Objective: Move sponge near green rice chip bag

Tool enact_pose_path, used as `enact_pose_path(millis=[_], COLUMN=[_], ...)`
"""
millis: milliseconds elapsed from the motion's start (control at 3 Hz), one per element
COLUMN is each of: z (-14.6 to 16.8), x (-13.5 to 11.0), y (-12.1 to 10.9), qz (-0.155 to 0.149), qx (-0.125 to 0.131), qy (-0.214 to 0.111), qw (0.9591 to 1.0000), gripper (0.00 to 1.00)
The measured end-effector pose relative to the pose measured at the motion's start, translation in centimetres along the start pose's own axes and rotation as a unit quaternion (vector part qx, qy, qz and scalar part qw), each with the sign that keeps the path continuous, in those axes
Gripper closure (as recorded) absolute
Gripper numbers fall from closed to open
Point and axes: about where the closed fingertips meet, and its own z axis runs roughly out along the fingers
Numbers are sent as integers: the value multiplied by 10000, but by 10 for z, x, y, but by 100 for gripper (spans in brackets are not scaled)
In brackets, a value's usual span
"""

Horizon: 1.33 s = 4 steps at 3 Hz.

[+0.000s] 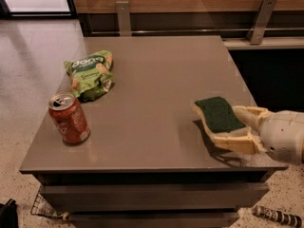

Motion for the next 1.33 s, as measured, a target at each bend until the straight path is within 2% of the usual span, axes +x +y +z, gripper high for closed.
enact_pose_path(millis=[333,667,1000,1333], z=[31,81,141,192], x=[-49,-96,-123,-136], y=[-19,-28,-29,-29], qz=[-348,-639,-750,-720], qx=[-233,-518,-789,-957], qy=[28,76,223,367], qw=[9991,9966,9938,9921], gripper=[100,100,100,100])
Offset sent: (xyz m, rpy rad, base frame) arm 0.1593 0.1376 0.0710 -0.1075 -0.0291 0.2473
